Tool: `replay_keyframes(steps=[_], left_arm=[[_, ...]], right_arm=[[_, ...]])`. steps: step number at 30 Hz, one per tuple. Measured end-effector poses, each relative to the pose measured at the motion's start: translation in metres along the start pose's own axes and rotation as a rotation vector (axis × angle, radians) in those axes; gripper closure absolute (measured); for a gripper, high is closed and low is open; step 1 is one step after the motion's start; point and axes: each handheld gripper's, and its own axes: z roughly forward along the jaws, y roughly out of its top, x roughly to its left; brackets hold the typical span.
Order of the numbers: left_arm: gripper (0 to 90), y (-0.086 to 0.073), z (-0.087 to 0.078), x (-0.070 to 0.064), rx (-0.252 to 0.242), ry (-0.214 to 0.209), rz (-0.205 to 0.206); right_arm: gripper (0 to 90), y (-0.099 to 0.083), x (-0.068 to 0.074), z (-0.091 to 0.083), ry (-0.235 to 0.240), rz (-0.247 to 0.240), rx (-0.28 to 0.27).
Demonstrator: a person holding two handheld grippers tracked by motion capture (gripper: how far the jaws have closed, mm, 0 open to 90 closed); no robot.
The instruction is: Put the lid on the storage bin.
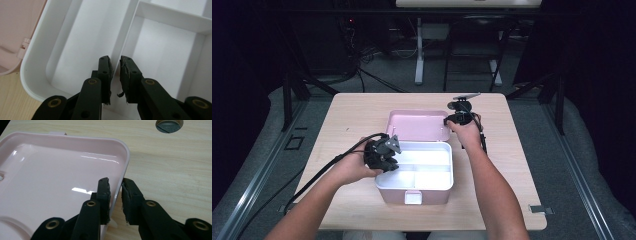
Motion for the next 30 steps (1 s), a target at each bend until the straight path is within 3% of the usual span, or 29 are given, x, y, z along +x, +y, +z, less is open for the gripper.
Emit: replay_keyframes(steps=[11,17,30], left_arm=[[78.3,0.0,0.0,0.0,0.001,-0.002,0.0],[78.3,0.0,0.0,-0.001,0.0,0.003,-0.002],[78.3,0.0,0.0,0.0,-0.002,0.002,0.0]], right_arm=[[81.3,0.003,0.008,-0.007,-0.032,0.01,-0.035],[82.5,0.004,0.01,-0.015,-0.025,0.009,-0.072],[85.2,0.007,0.018,-0.044,-0.012,-0.038,-0.16]])
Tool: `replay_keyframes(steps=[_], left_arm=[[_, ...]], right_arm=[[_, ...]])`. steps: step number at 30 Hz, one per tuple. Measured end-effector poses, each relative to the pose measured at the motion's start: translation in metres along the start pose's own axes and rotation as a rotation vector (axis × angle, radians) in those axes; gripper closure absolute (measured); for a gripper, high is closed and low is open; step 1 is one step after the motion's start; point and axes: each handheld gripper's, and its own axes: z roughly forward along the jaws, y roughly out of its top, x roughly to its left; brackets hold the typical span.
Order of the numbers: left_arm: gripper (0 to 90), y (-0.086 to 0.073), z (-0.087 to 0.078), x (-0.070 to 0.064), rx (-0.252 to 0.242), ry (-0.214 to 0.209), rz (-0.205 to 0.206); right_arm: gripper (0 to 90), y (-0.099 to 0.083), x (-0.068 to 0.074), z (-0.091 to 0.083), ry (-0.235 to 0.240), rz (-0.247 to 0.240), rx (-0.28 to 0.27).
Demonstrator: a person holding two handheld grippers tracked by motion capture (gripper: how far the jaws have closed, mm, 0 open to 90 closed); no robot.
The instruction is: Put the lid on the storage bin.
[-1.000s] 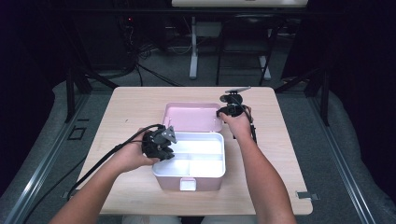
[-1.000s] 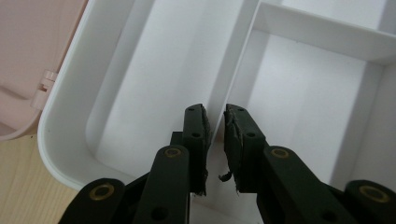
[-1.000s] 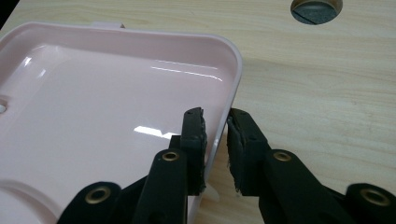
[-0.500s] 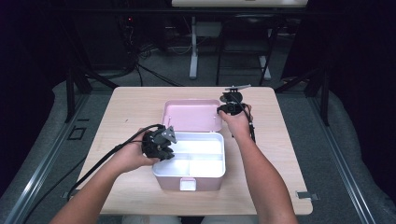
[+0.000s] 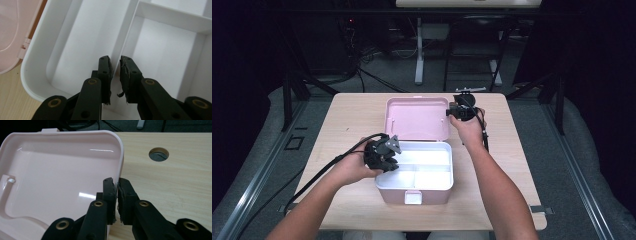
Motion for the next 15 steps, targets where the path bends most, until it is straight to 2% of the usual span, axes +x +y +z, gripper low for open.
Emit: replay_keyframes(steps=[3,5,15], left_arm=[[78.3,0.0,0.0,0.0,0.0,-0.001,0.0],[78.4,0.0,0.0,0.001,0.001,-0.002,0.002],[78.7,0.0,0.0,0.001,-0.001,-0.007,0.0]], right_arm=[[85.5,-0.001,0.003,-0.008,0.0,-0.013,-0.031],[85.6,-0.002,0.005,-0.013,-0.004,-0.054,-0.06],[86.7,-0.006,0.01,-0.037,0.026,-0.074,-0.134]])
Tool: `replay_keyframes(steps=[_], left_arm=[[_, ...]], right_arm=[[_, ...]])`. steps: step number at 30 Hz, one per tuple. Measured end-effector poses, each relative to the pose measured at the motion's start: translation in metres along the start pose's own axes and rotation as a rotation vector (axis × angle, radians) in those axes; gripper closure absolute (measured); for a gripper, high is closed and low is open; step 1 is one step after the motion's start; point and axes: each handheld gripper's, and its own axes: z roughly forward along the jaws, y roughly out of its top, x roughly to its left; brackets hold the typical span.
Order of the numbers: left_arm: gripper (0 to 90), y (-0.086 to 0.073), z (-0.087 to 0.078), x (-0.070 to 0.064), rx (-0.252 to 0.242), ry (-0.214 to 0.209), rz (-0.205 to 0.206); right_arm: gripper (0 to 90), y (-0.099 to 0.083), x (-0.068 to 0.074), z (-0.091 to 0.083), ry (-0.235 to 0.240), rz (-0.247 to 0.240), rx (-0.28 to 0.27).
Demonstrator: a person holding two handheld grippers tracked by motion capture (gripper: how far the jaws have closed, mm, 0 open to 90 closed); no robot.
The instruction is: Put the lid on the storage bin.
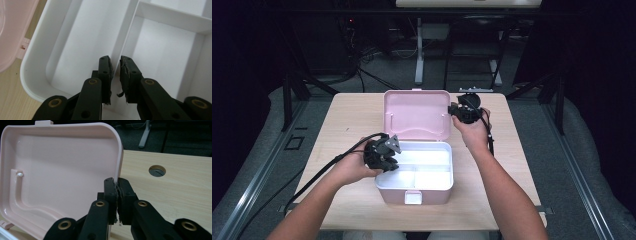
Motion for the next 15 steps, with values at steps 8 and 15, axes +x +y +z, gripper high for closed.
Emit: replay_keyframes(steps=[8,15], left_arm=[[78.7,0.0,0.0,-0.001,-0.003,0.004,0.001],[78.7,-0.001,0.0,-0.001,-0.006,0.007,0.001]], right_arm=[[87.1,-0.005,0.006,-0.016,0.003,-0.046,-0.057],[87.3,-0.007,0.008,-0.023,0.007,-0.062,-0.078]])
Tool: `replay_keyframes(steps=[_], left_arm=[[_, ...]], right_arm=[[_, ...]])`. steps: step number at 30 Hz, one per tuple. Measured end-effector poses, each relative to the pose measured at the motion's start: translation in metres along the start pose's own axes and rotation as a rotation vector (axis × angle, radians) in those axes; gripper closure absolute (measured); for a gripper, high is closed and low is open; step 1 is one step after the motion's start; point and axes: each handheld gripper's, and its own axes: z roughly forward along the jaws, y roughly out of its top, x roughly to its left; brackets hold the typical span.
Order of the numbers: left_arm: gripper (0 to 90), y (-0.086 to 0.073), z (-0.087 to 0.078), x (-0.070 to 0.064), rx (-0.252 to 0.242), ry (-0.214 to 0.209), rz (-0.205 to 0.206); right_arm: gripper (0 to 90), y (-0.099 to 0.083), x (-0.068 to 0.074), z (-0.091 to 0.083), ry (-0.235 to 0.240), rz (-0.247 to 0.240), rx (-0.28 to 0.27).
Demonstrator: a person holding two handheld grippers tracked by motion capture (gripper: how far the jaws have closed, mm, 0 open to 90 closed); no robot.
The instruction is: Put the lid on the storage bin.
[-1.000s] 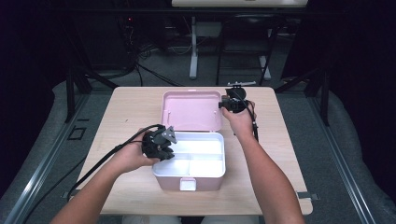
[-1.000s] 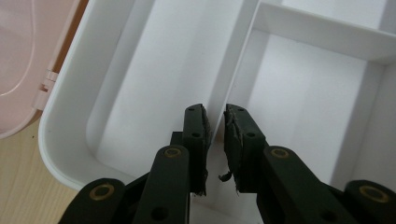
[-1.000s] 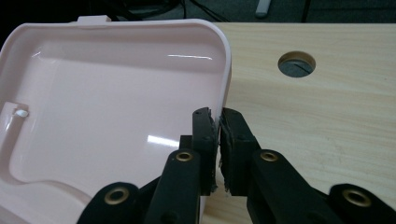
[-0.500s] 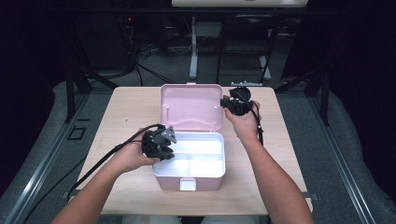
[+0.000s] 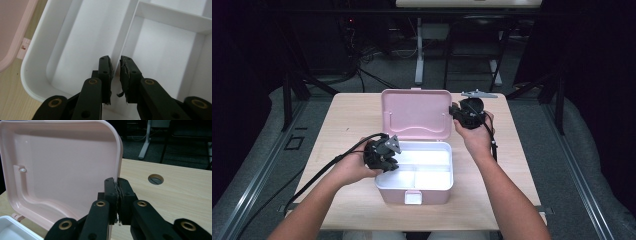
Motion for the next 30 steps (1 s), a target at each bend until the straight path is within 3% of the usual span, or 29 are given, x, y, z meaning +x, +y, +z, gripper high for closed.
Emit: replay_keyframes(steps=[21,25,30], left_arm=[[78.0,0.0,-0.001,-0.004,-0.003,0.032,0.008],[77.4,-0.001,-0.001,-0.002,-0.009,0.019,0.0],[75.5,-0.002,-0.014,0.001,-0.084,-0.023,-0.03]], right_arm=[[87.4,-0.012,0.012,-0.026,-0.002,-0.072,-0.08],[87.3,-0.014,0.013,-0.028,-0.003,-0.084,-0.096],[87.3,-0.014,0.012,-0.028,0.0,-0.078,-0.095]])
